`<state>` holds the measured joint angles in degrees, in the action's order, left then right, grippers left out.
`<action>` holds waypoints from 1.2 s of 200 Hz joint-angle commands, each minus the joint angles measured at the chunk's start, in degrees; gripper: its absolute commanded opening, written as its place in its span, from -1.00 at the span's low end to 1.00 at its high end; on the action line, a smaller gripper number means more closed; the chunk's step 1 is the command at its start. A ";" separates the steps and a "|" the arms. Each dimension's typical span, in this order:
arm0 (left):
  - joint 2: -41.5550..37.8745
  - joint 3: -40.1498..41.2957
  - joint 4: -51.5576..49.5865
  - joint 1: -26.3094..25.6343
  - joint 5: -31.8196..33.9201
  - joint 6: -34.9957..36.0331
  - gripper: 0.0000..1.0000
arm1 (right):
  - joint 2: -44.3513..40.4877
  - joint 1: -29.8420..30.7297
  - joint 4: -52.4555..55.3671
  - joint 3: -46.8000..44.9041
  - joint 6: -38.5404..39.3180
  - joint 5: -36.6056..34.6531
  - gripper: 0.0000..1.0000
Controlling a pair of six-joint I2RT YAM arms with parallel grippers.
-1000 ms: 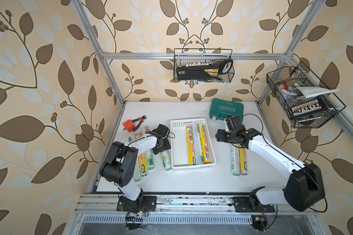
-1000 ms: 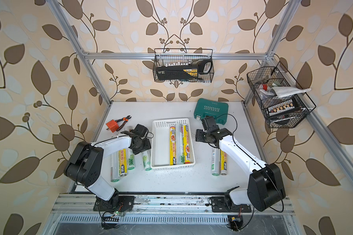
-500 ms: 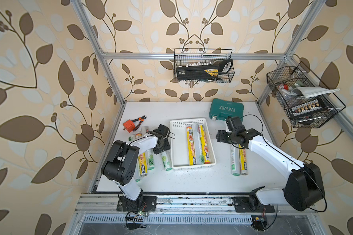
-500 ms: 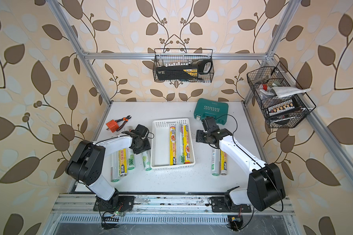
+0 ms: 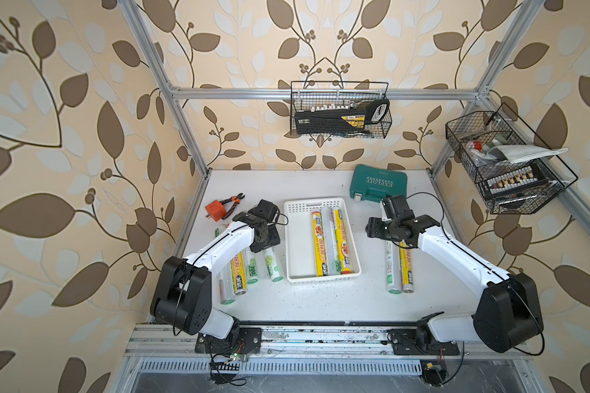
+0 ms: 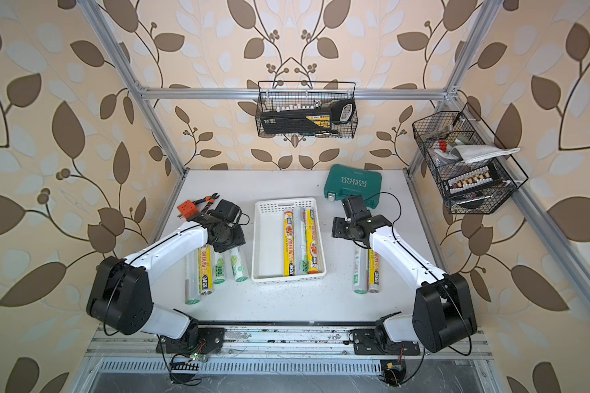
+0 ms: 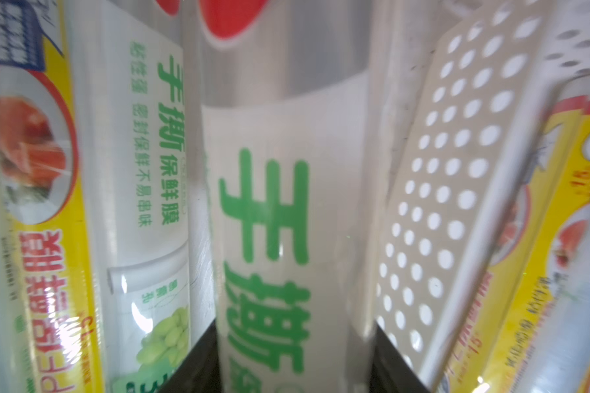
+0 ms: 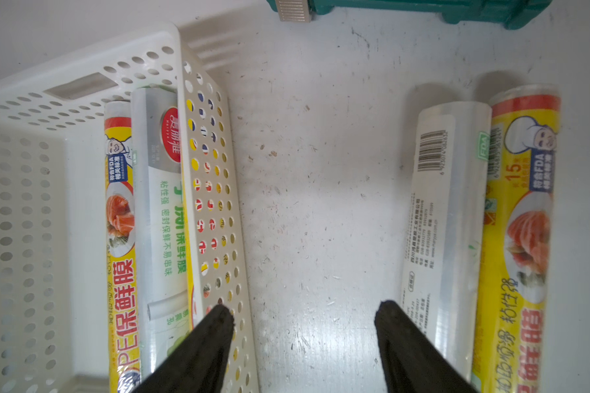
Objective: Put the plastic wrap into the basket
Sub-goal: Pick up the plastic wrap from the center of the board, then place the plastic wrap in the basket.
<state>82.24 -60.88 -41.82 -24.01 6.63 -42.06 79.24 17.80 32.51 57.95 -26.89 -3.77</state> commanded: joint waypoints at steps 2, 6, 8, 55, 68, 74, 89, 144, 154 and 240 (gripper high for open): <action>-4.38 -6.63 -4.70 -1.19 1.54 1.81 -0.11 | -1.11 -0.48 1.05 -0.91 0.89 1.08 0.39; -4.61 -7.40 -5.19 -1.36 1.47 1.81 -0.11 | -1.06 -0.53 1.01 -0.88 0.92 1.13 0.39; -4.73 -7.78 -5.37 -1.47 1.39 1.88 -0.11 | -1.10 -0.56 1.05 -0.90 0.93 1.13 0.39; -5.16 -14.80 -5.92 -6.37 2.17 1.25 -0.12 | -1.45 -1.33 1.32 -1.15 1.38 1.38 0.39; -3.89 -16.21 -5.29 -8.24 3.17 0.88 -0.12 | -1.46 -1.62 1.28 -1.34 1.42 1.46 0.39; -3.24 -16.75 -4.85 -9.14 3.58 0.72 -0.12 | -1.46 -1.67 1.24 -1.41 1.49 1.43 0.39; -1.48 -17.64 -3.18 -11.30 4.41 0.31 -0.13 | -1.26 -1.96 1.10 -1.53 1.50 1.63 0.39; 7.80 -20.68 0.46 -15.19 5.54 0.40 -0.15 | -0.51 -2.33 0.66 -1.88 1.53 2.24 0.39; 8.72 -20.59 1.40 -15.28 5.67 0.47 -0.15 | -0.40 -2.31 0.62 -1.88 1.56 2.28 0.39; 15.59 -22.01 2.94 -15.28 6.22 1.57 -0.13 | 1.09 -2.28 -0.52 -2.06 1.27 3.38 0.39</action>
<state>97.76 -80.31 -41.56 -39.35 11.66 -41.60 79.35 15.62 32.64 56.77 -25.87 -1.02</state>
